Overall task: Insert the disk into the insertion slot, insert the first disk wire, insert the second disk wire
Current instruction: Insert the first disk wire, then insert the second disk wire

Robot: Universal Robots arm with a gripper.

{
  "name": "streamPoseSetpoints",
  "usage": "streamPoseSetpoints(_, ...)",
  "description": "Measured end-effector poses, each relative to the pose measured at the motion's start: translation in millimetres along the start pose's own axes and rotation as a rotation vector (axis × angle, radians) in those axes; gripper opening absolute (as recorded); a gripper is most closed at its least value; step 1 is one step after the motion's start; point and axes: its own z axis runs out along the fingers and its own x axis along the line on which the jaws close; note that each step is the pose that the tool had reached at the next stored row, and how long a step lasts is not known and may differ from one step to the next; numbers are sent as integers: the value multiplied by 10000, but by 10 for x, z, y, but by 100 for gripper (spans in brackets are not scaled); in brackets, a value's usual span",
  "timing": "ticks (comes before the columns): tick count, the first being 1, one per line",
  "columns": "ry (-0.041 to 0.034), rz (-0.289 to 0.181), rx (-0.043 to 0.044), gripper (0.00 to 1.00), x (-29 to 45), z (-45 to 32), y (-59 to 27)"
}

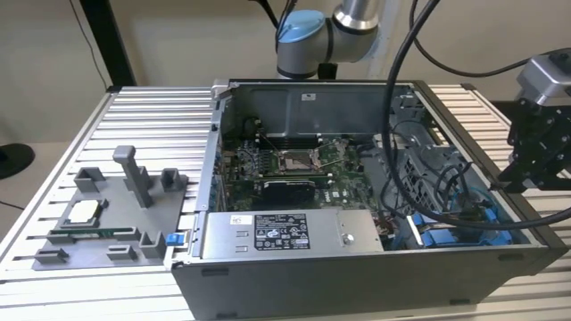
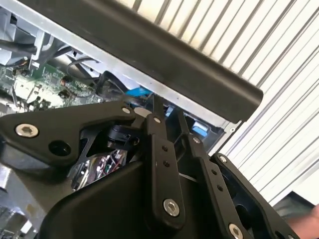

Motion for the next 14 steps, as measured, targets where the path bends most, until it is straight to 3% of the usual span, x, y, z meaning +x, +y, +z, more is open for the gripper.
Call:
streamPoseSetpoints(1,-7,4,-26,100,-2,6,-32)
streamPoseSetpoints(3,-26,26,-195,100,-3,10,-53)
streamPoseSetpoints(5,-68,71,-532,100,-2,10,-53)
streamPoseSetpoints(6,-97,88,-666,100,-3,10,-55)
streamPoseSetpoints(7,-142,95,-734,100,-3,12,-61)
streamPoseSetpoints(9,-228,97,-778,100,-2,22,-73)
streamPoseSetpoints(14,-400,92,-793,100,6,87,-76)
